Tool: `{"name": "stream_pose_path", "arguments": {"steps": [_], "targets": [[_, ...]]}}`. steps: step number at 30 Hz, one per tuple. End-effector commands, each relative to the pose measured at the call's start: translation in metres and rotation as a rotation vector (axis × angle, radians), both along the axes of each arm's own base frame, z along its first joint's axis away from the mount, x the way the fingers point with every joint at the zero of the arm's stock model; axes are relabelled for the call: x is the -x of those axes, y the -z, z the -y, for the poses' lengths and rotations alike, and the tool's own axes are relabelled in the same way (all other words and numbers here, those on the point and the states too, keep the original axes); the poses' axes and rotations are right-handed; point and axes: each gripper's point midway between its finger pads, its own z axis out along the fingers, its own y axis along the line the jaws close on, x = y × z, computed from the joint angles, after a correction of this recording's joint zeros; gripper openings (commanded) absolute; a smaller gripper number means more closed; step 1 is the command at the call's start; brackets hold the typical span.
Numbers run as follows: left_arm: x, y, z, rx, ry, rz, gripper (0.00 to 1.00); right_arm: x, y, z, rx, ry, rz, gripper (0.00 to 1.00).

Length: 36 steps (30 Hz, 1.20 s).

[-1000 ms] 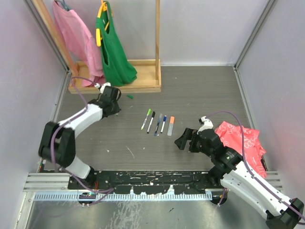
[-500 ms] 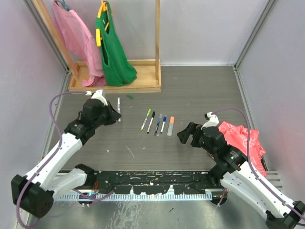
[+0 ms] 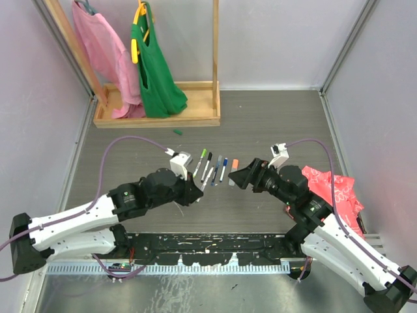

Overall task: Insert the pens into the pen caps
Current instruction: Pick up the pen from the center of the board.

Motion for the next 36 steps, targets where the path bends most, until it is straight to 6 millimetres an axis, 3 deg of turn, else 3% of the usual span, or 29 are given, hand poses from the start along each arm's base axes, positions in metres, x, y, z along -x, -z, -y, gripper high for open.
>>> {"name": "stream_pose_path", "arguments": {"steps": [1,9,15,32,36], "targets": [[-0.006,-0.02,0.023,0.103,-0.053,0.054,0.0,0.003,-0.032,-0.02,-0.199,-0.054,0.026,0.81],[0.005,-0.018,0.049,0.112,-0.01,0.059,0.0,0.005,-0.014,-0.03,-0.271,-0.066,-0.063,0.68],[0.008,-0.02,0.067,0.114,0.019,0.063,0.0,0.007,-0.013,-0.035,-0.295,-0.097,-0.066,0.61],[0.005,-0.04,0.094,0.148,0.046,0.091,0.0,0.011,-0.005,-0.042,-0.293,-0.139,-0.085,0.37],[0.006,-0.037,0.098,0.143,0.06,0.082,0.0,0.011,-0.005,-0.042,-0.285,-0.146,-0.078,0.17]]}}
